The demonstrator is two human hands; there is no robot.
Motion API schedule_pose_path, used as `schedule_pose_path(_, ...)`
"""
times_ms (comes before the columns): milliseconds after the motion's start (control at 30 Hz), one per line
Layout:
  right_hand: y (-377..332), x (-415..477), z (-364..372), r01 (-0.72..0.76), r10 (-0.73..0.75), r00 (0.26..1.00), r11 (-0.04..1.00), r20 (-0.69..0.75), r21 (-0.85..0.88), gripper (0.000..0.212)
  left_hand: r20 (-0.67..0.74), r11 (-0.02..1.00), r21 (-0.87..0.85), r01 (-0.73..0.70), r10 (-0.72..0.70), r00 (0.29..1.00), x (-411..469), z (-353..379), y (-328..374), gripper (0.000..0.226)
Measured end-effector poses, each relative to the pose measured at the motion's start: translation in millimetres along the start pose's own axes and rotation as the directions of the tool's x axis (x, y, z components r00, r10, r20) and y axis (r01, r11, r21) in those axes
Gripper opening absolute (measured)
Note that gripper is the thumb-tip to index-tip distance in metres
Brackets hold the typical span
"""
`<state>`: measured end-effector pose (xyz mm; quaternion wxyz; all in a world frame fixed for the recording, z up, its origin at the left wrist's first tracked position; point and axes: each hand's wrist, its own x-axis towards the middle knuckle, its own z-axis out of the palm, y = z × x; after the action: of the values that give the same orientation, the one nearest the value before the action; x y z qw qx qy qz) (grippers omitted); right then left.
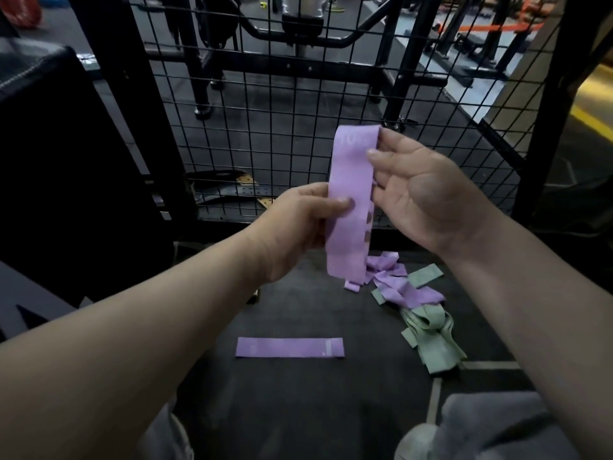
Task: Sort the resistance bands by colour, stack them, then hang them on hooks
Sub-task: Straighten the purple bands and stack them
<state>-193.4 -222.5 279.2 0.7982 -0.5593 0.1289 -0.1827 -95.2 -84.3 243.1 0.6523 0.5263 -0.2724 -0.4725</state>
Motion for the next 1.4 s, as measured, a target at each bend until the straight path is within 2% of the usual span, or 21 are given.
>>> schedule_pose_path(100, 9.7, -2.7, 1.0, -0.123, 0.101, 0.990, 0.964, -0.099, -0.238, 0.027, -0.043, 0.998, -0.068, -0.017, 0.014, 0.999, 3.2, -1.7, -0.8, 0.030)
schedule_pose_path(133, 13.7, -3.9, 0.9, -0.173, 0.148, 0.983, 0.944, -0.106, -0.281, 0.029, -0.047, 0.995, -0.094, -0.018, 0.014, 0.999, 3.7, -2.6, -0.2, 0.031)
schedule_pose_path(233, 18.6, -8.8, 1.9, -0.355, 0.361, 0.932, 0.898, -0.025, -0.260, 0.051, -0.078, 0.987, -0.159, -0.005, -0.008, 0.997, 5.0, -5.1, 0.1, 0.035)
schedule_pose_path(300, 15.4, -11.3, 2.9, -0.418, 0.443, 0.895, 0.872, 0.050, -0.255, 0.058, -0.099, 0.980, -0.199, -0.007, -0.013, 0.995, 5.8, -6.7, 2.1, 0.035)
schedule_pose_path(367, 12.2, -14.2, 3.7, -0.468, 0.513, 0.856, 0.820, 0.061, -0.330, 0.063, -0.129, 0.965, -0.258, -0.032, -0.002, 0.992, 5.1, -9.8, 6.4, 0.036)
schedule_pose_path(433, 13.0, -17.5, 5.6, -0.482, 0.557, 0.830, 0.745, 0.032, -0.461, 0.059, -0.171, 0.948, -0.314, -0.043, -0.012, 0.985, 4.7, -14.1, 10.4, 0.037)
schedule_pose_path(500, 15.9, -18.6, 9.5, -0.418, 0.480, 0.877, 0.763, -0.002, -0.493, 0.038, -0.189, 0.937, -0.350, 0.000, -0.071, 0.979, 5.7, -18.9, 10.0, 0.039)
schedule_pose_path(567, 17.8, -16.4, 12.1, -0.353, 0.366, 0.930, 0.860, -0.037, -0.369, 0.026, -0.175, 0.923, -0.376, 0.080, -0.155, 0.972, 3.8, -19.0, 7.0, 0.046)
schedule_pose_path(633, 15.5, -13.8, 13.3, -0.319, 0.319, 0.947, 0.921, -0.039, -0.223, 0.032, -0.121, 0.912, -0.363, 0.192, -0.250, 0.961, 1.7, -16.0, 2.4, 0.050)
schedule_pose_path(700, 13.1, -11.5, 11.6, -0.296, 0.291, 0.955, 0.946, -0.055, -0.131, 0.033, -0.088, 0.925, -0.270, 0.267, -0.300, 0.950, -1.7, -12.2, -3.1, 0.054)
schedule_pose_path(800, 13.4, -8.6, 4.4, -0.280, 0.265, 0.955, 0.954, -0.132, -0.107, 0.030, -0.051, 0.930, -0.204, 0.306, -0.323, 0.945, -2.8, -9.0, -7.2, 0.054)
schedule_pose_path(900, 15.9, -6.9, -3.3, -0.264, 0.225, 0.952, 0.945, -0.206, -0.191, 0.025, -0.120, 0.962, -0.102, 0.253, -0.264, 0.957, 1.1, -9.1, -9.4, 0.034)
schedule_pose_path(967, 17.0, -8.3, -5.5, -0.272, 0.207, 0.953, 0.908, -0.223, -0.319, 0.022, -0.149, 0.982, -0.049, 0.182, -0.188, 0.971, 4.0, -9.7, -12.3, 0.028)
schedule_pose_path(1067, 18.1, -11.5, -5.0, -0.327, 0.204, 0.938, 0.783, -0.279, -0.528, 0.027, -0.145, 0.992, -0.036, 0.119, -0.123, 0.982, 3.8, -6.7, -13.2, 0.035)
schedule_pose_path(1167, 20.8, -10.3, -3.0, -0.333, 0.100, 0.932, 0.615, -0.349, -0.715, 0.035, -0.139, 0.990, -0.083, 0.113, -0.124, 0.983, 5.1, -5.6, -12.7, 0.027)
schedule_pose_path(1233, 21.5, -10.6, -2.2, -0.297, 0.014, 0.934, 0.584, -0.356, -0.755, 0.037, -0.146, 0.990, -0.094, 0.102, -0.115, 0.983, 6.5, -6.5, -11.6, 0.024)
schedule_pose_path(1267, 20.6, -11.7, -2.0, -0.232, -0.027, 0.951, 0.591, -0.307, -0.772, 0.039, -0.146, 0.990, -0.098, 0.100, -0.113, 0.983, 6.4, -7.1, -10.5, 0.024)
schedule_pose_path(1333, 17.1, -14.5, -1.8, -0.049, -0.053, 0.994, 0.568, -0.096, -0.821, 0.049, -0.135, 0.986, -0.116, 0.119, -0.134, 0.982, 5.2, -8.2, -7.9, 0.029)
schedule_pose_path(1400, 16.9, -16.7, -3.3, 0.105, -0.024, 0.994, 0.446, 0.105, -0.889, 0.062, -0.131, 0.977, -0.156, 0.148, -0.169, 0.977, 5.6, -11.0, -6.6, 0.034)
